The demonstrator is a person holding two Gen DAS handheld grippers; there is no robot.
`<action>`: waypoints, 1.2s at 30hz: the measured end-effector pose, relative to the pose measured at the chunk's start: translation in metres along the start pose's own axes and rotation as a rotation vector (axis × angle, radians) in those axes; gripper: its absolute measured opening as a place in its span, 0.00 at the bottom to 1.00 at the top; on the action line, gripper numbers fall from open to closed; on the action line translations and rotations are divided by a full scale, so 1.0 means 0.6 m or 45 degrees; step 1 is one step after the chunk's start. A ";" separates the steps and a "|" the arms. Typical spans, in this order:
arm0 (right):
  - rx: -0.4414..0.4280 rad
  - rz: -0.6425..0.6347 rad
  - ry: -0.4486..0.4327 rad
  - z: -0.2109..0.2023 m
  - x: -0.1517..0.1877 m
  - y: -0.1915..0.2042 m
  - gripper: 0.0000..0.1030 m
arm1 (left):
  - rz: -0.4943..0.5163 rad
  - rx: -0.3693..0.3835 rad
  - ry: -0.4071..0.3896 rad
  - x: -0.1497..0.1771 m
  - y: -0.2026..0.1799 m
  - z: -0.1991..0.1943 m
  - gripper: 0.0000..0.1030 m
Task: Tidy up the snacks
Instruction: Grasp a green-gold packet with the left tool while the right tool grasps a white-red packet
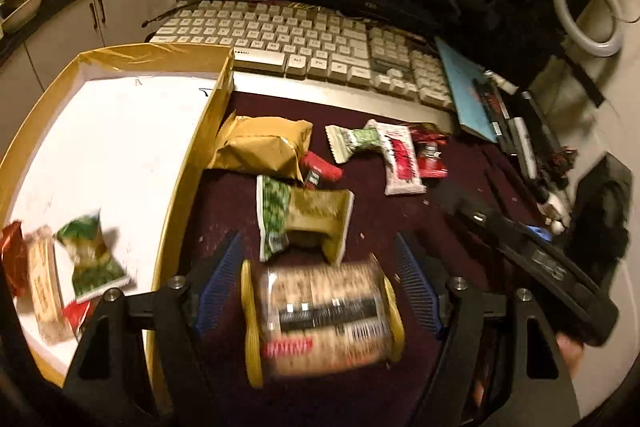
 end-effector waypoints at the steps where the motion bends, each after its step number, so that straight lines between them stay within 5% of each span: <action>1: -0.006 0.017 -0.004 -0.001 -0.002 -0.004 0.53 | 0.009 -0.023 0.010 -0.004 -0.002 0.010 0.74; 6: -0.003 -0.016 0.007 0.001 0.002 0.005 0.55 | 0.070 -0.098 0.067 -0.013 -0.009 0.053 0.73; 12: -0.004 -0.041 0.021 0.006 0.006 0.010 0.55 | 0.094 -0.144 0.060 -0.012 -0.002 0.067 0.56; 14: -0.001 -0.040 0.022 0.007 0.006 0.009 0.55 | 0.073 -0.103 0.035 -0.013 -0.001 0.054 0.47; 25: 0.014 -0.079 0.030 0.008 0.009 0.017 0.55 | -0.066 0.112 -0.111 -0.013 0.014 -0.051 0.46; 28: 0.149 -0.126 0.064 0.012 0.004 0.026 0.49 | -0.103 0.164 -0.131 -0.002 0.027 -0.082 0.46; 36: 0.252 -0.289 0.115 0.061 -0.049 0.080 0.44 | -0.228 0.200 -0.199 0.026 0.085 -0.145 0.46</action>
Point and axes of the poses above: each gripper's, at about its wrist camera, not at the fingertips, and z roughly the way its jaws point, y to its left, x to its underside, the point moved 7 cm from there along z, roughly the way its jaws point
